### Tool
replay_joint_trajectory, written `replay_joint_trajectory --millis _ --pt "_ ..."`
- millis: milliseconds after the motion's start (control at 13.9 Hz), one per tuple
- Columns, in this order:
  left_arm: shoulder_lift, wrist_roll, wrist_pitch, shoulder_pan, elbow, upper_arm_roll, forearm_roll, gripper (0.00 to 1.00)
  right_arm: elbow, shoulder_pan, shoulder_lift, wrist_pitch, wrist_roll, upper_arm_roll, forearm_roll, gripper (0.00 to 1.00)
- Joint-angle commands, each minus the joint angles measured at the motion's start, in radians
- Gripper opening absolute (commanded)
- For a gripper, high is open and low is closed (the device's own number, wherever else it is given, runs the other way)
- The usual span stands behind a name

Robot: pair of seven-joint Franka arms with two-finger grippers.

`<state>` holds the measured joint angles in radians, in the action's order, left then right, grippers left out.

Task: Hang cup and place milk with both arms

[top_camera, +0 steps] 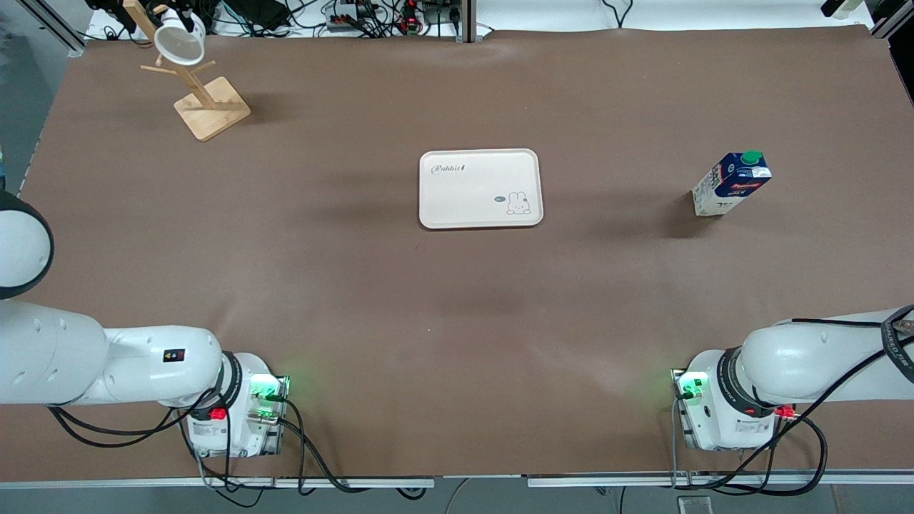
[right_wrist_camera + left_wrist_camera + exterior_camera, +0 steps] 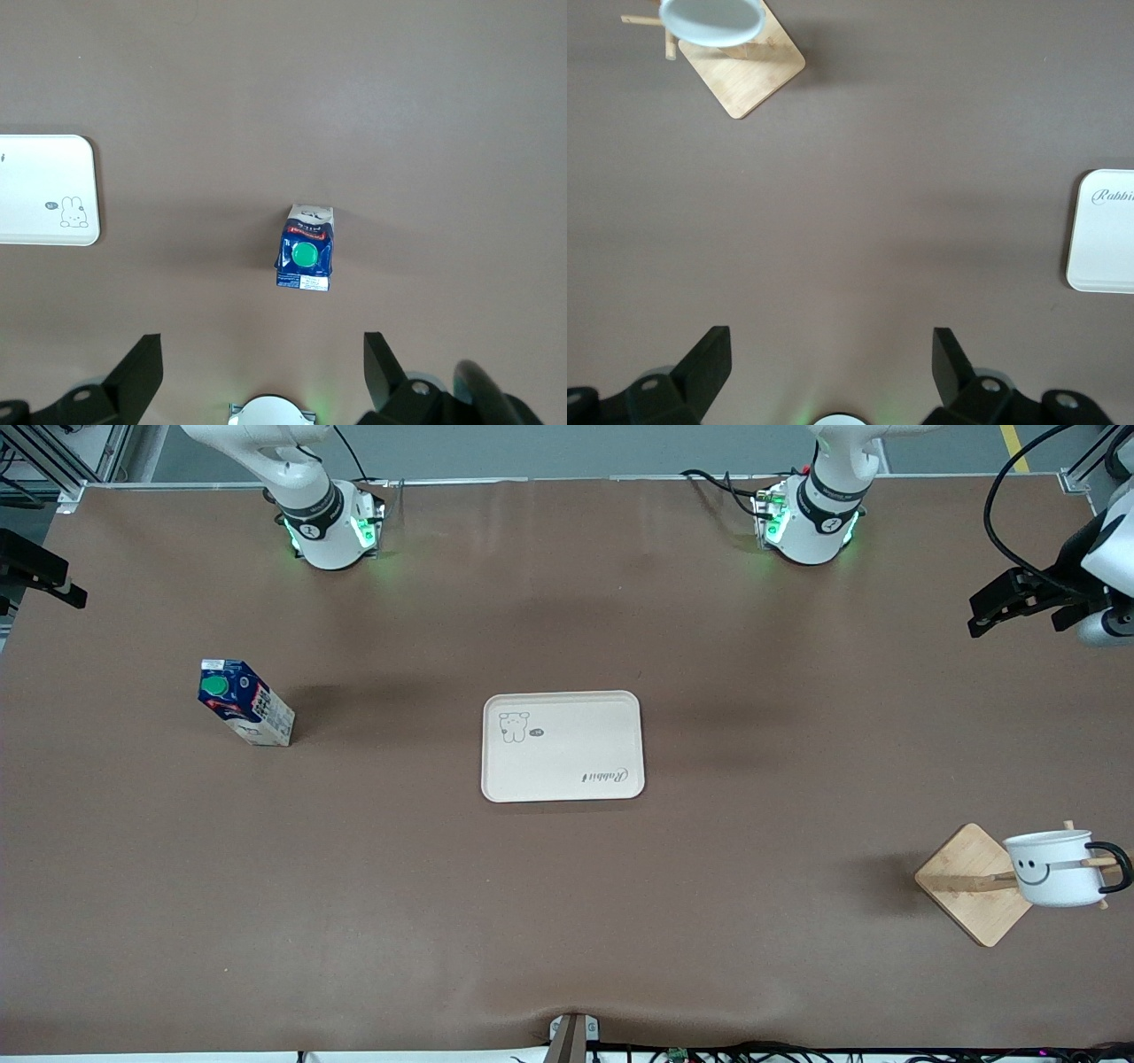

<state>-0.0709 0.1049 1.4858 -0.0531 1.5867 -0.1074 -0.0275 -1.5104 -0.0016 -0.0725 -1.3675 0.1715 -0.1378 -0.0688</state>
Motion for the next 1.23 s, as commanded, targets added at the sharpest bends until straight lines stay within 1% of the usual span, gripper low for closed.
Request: replay_joint_trajectory --millis 0,72,216,361,649,1155 --pt "-0.014 -0.013 -0.022 -0.001 -0.013 0.006 -0.017 1.0 -0.019 0.005 -0.019 -0.012 0.019 0.003 0.021 1.0" --pt "-0.01 -0.014 -0.022 -0.001 -0.014 0.006 -0.017 1.0 -0.017 0.008 -0.019 -0.013 0.026 0.004 0.026 1.0" --pt "-0.004 -0.016 -0.022 -0.001 -0.033 0.006 -0.017 1.0 -0.017 0.032 -0.019 -0.018 0.04 0.006 0.078 1.0" --pt "-0.004 -0.014 -0.022 -0.001 -0.039 0.006 -0.017 1.0 -0.019 0.02 -0.019 -0.018 0.046 0.001 0.084 1.0" --pt "0.003 -0.05 -0.022 -0.001 -0.045 0.006 -0.017 1.0 -0.024 0.02 -0.018 -0.021 0.036 0.006 0.084 1.0" --pt "0.003 -0.05 -0.033 -0.001 -0.047 0.008 -0.018 1.0 -0.024 0.026 -0.016 -0.022 0.036 0.006 0.083 1.0"
